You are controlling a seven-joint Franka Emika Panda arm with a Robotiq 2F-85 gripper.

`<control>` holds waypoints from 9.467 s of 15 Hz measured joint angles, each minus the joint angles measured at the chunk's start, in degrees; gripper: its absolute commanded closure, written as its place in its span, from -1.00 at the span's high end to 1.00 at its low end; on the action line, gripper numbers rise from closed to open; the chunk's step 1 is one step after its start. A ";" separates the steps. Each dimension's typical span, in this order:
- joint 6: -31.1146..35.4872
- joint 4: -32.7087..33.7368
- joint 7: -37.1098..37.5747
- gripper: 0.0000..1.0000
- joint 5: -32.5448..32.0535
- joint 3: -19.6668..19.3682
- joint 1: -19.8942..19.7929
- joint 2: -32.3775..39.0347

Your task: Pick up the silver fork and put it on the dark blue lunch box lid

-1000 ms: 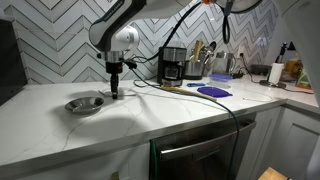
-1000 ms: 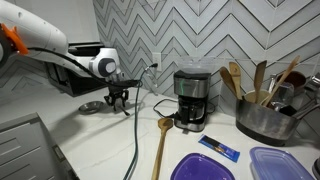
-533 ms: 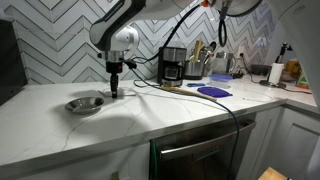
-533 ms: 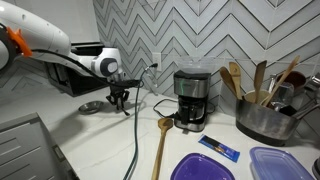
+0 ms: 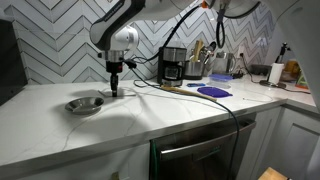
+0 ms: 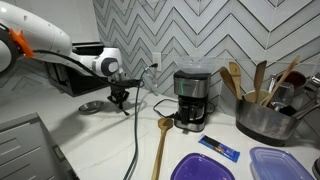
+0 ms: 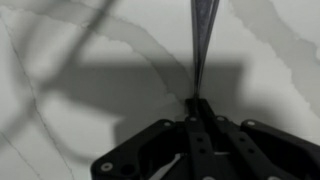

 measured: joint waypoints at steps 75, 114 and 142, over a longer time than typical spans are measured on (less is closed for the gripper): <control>-0.24 -23.52 32.45 -0.97 5.81 -24.05 -18.92 -33.73; -6.06 -8.58 70.14 -0.97 8.89 -27.17 -26.94 -6.47; -28.55 -3.91 43.10 1.00 9.33 -24.11 -26.66 -21.83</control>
